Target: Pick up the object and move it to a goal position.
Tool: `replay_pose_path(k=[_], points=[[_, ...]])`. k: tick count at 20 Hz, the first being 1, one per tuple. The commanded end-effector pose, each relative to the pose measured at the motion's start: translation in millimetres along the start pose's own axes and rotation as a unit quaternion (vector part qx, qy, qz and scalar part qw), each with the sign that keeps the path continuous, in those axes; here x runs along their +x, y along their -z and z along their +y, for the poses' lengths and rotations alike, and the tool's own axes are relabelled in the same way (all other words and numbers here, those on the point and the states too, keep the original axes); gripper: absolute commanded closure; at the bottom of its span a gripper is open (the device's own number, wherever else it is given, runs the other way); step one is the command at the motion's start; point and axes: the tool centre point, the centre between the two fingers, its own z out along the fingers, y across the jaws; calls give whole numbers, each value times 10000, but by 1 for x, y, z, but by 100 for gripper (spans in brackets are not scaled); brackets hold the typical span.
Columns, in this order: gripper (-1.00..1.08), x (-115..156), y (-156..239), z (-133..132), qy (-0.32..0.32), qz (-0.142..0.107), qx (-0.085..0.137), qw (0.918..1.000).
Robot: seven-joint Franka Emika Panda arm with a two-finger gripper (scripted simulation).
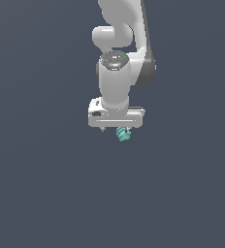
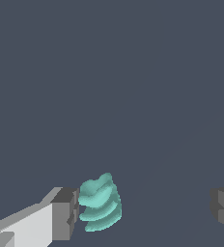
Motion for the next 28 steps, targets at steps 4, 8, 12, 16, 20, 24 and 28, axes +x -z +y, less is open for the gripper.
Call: replay_pose_path(k=[4, 8, 12, 16, 20, 24, 28], points=[[-92, -1, -3, 1, -9, -26, -12, 10000], [-92, -6, -13, 5, -43, -107, -46, 9999], [-92, -6, -14, 5, -46, -114, -49, 9999], [-92, -9, -18, 3, 42, -111, -56, 9999], [-92, -17, -28, -3, 264, -103, -70, 9996], [-92, -31, -43, -11, 619, -90, -88, 9980], [-92, -50, -63, -23, 1107, -72, -107, 9938]])
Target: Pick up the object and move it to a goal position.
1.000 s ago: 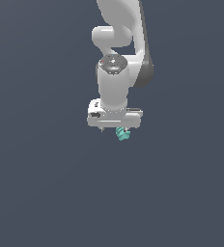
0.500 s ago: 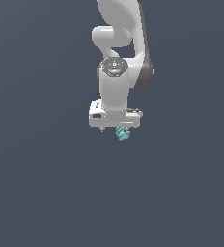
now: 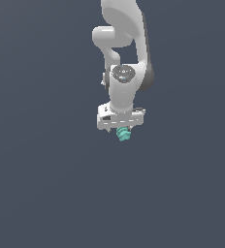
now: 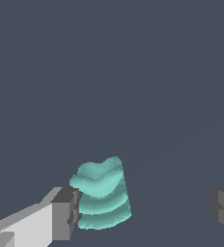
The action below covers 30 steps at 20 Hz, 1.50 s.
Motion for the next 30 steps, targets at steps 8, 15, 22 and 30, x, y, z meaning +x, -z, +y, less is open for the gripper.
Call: replay_pose_path(k=[8, 15, 22, 30], points=[[-92, -34, -34, -28, 905, 36, -29, 9959], [-92, -40, -39, -32, 1041, 38, -30, 9946], [-92, -41, -53, -32, 1048, 39, -29, 9945], [-92, -41, -85, -33, 1066, 43, -30, 9943]])
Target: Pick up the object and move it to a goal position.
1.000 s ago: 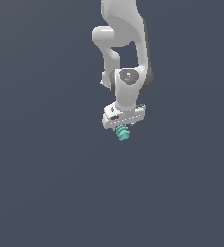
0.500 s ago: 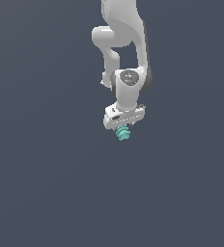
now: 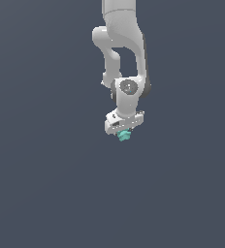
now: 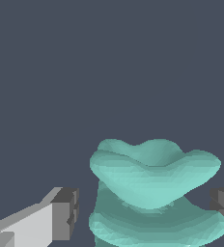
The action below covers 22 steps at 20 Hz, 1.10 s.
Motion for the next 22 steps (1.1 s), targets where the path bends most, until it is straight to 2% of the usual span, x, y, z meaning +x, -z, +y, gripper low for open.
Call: replay_pose_path(k=[1, 4, 5, 17, 22], points=[[-92, 0, -6, 0, 2, 5, -2, 10000], [-92, 1, -9, 0, 2, 5, -2, 10000], [108, 1, -9, 0, 2, 5, -2, 10000], [108, 1, -7, 1, 1, 10, -6, 10000], [108, 1, 6, 6, 1, 10, -6, 10000]])
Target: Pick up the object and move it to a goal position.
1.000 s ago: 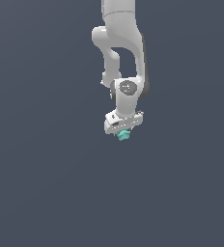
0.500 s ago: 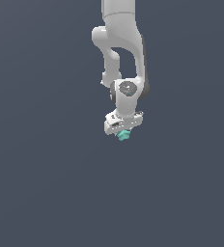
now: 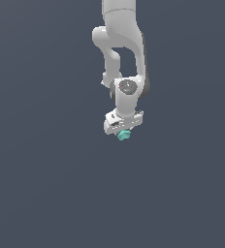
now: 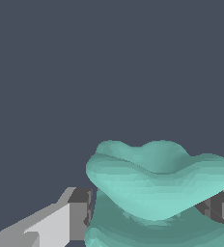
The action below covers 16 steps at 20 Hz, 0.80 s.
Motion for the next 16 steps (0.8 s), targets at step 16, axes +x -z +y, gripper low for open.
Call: replay_pose_path(k=[16], points=[[108, 3, 130, 52, 4, 7, 10, 10000]])
